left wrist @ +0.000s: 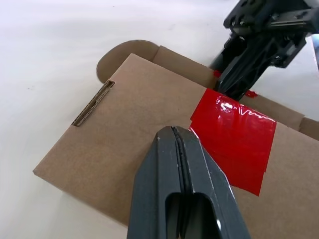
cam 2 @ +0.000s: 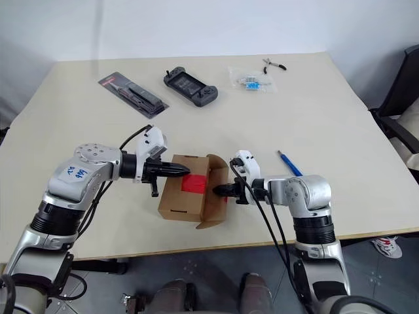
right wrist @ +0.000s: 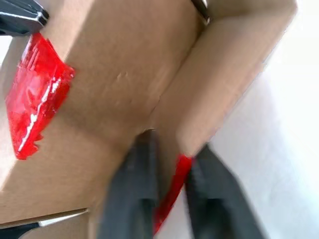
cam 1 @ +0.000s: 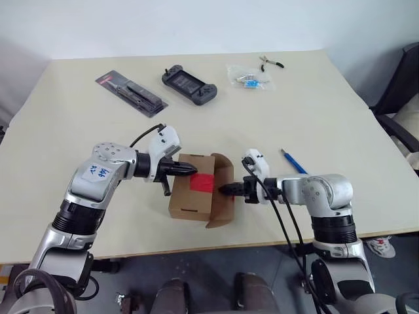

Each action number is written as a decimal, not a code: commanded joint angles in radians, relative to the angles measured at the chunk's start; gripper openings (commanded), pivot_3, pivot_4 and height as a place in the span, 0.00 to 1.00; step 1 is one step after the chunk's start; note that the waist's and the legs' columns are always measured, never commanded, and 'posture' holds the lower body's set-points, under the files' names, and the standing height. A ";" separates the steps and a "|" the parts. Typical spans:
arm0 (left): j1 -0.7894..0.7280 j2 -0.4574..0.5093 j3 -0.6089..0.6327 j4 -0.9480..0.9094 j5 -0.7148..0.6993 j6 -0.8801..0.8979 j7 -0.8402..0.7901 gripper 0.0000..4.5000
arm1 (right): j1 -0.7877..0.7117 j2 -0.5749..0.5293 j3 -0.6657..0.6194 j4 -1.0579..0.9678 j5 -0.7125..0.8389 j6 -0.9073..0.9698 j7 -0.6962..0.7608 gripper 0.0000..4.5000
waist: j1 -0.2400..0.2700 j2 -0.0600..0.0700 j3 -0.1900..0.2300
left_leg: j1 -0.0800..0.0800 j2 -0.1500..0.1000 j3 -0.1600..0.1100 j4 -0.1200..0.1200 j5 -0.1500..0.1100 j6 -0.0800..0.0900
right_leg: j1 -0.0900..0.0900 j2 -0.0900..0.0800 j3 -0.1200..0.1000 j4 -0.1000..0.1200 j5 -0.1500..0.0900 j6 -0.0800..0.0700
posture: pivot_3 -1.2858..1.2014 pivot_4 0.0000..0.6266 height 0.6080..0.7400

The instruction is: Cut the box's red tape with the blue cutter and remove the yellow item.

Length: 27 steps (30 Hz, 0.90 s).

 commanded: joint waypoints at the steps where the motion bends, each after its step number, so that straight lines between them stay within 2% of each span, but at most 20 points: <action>1: 0.029 -0.003 -0.030 0.003 0.011 0.011 0.012 0.00 | 0.000 0.031 -0.056 -0.024 0.028 0.072 -0.043 0.01 | 0.000 0.000 0.000 | 0.000 0.000 0.000 0.000 0.000 0.000 | 0.000 0.000 0.000 0.000 0.000 0.000 | 0.52 0.24 1.00; 6: 0.040 -0.005 -0.020 0.001 0.007 -0.013 0.016 0.00 | -0.026 0.063 -0.155 -0.069 0.073 0.174 -0.123 0.01 | 0.002 0.000 0.000 | -0.001 0.000 0.000 0.000 0.000 0.000 | -0.001 0.000 0.000 0.000 0.000 0.000 | 0.52 0.24 1.00; 12: 0.065 -0.005 -0.004 -0.005 -0.005 -0.045 0.014 0.00 | -0.073 0.005 -0.208 -0.098 0.281 0.175 -0.308 0.01 | 0.002 0.002 0.001 | -0.004 0.000 0.000 0.000 0.000 0.000 | -0.003 0.000 0.000 -0.001 0.000 0.000 | 0.52 0.24 1.00; 22: 0.086 -0.023 0.019 0.001 -0.015 -0.105 0.013 0.00 | -0.223 -0.137 -0.186 -0.056 0.910 0.175 -0.809 0.01 | 0.003 0.002 0.002 | -0.009 0.000 -0.001 0.000 0.000 0.000 | -0.006 0.000 -0.001 -0.004 0.000 0.000 | 0.52 0.24 1.00; 27: 0.074 -0.042 0.033 0.047 0.003 -0.139 0.035 0.00 | -0.271 -0.322 0.033 -0.036 1.316 0.003 -1.100 0.01 | 0.006 0.002 0.002 | -0.009 0.000 -0.001 0.000 0.000 0.000 | -0.006 0.000 -0.002 -0.005 0.000 0.000 | 0.52 0.24 1.00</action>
